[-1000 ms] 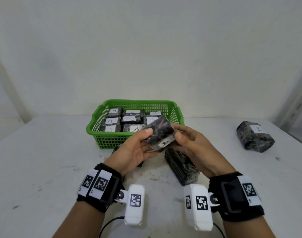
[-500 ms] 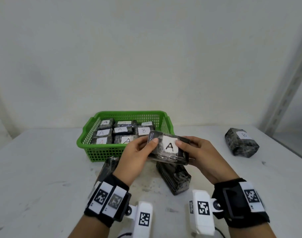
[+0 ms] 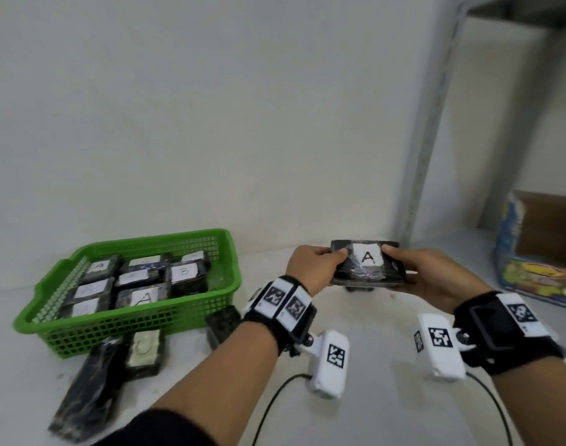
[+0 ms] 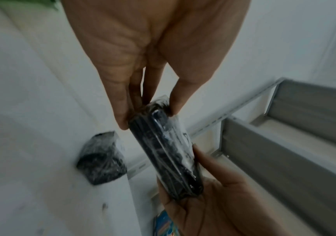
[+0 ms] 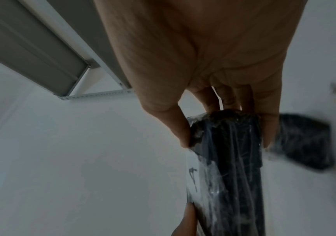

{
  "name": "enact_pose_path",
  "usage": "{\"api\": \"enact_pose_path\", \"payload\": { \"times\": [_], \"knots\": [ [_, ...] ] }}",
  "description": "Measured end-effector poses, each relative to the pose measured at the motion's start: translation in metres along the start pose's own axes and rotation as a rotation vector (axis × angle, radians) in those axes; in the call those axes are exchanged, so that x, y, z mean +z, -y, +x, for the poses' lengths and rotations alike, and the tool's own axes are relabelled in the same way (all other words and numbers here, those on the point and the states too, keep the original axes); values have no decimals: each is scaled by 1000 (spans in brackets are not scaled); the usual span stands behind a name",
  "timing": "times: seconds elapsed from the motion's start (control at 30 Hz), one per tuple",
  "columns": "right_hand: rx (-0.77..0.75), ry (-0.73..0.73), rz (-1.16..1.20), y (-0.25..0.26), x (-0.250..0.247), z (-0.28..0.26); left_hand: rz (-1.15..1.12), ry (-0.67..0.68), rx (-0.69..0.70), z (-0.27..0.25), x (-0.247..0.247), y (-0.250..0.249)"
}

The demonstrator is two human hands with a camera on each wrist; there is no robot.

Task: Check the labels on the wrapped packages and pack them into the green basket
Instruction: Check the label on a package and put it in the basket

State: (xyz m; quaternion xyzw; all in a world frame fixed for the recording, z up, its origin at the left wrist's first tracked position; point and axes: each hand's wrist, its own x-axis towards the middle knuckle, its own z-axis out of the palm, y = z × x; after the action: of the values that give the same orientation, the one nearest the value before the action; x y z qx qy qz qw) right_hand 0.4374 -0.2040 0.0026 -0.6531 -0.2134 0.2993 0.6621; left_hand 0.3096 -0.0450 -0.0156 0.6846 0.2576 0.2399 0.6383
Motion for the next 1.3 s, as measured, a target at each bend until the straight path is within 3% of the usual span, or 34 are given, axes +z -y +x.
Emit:
{"api": "enact_pose_path", "payload": {
  "times": [0.13,0.23,0.37,0.53,0.63,0.73,0.87,1.03,1.2,1.3],
  "knots": [
    [71,-124,-64,-4,-57,26,68,41,-84,44,61,4],
    [140,-171,-89,-13,-88,46,289,94,-92,67,100,7],
    [206,-223,-154,-22,-125,71,387,57,-107,83,139,10],
    [219,-287,-234,-40,-162,103,567,124,-69,101,176,19],
    [240,-294,-243,-49,-178,117,872,200,28,104,187,19],
    [237,-287,-252,-67,-200,146,923,201,75,112,192,26],
    [241,-314,-339,-49,-172,127,1184,267,4,122,192,36],
    [236,-315,-425,-51,-163,134,1403,374,138,98,191,21],
    [216,-310,-497,-56,-163,140,1649,375,262,100,191,20],
    [218,-287,-530,-54,-161,139,1701,412,267,101,189,18]
  ]
}}
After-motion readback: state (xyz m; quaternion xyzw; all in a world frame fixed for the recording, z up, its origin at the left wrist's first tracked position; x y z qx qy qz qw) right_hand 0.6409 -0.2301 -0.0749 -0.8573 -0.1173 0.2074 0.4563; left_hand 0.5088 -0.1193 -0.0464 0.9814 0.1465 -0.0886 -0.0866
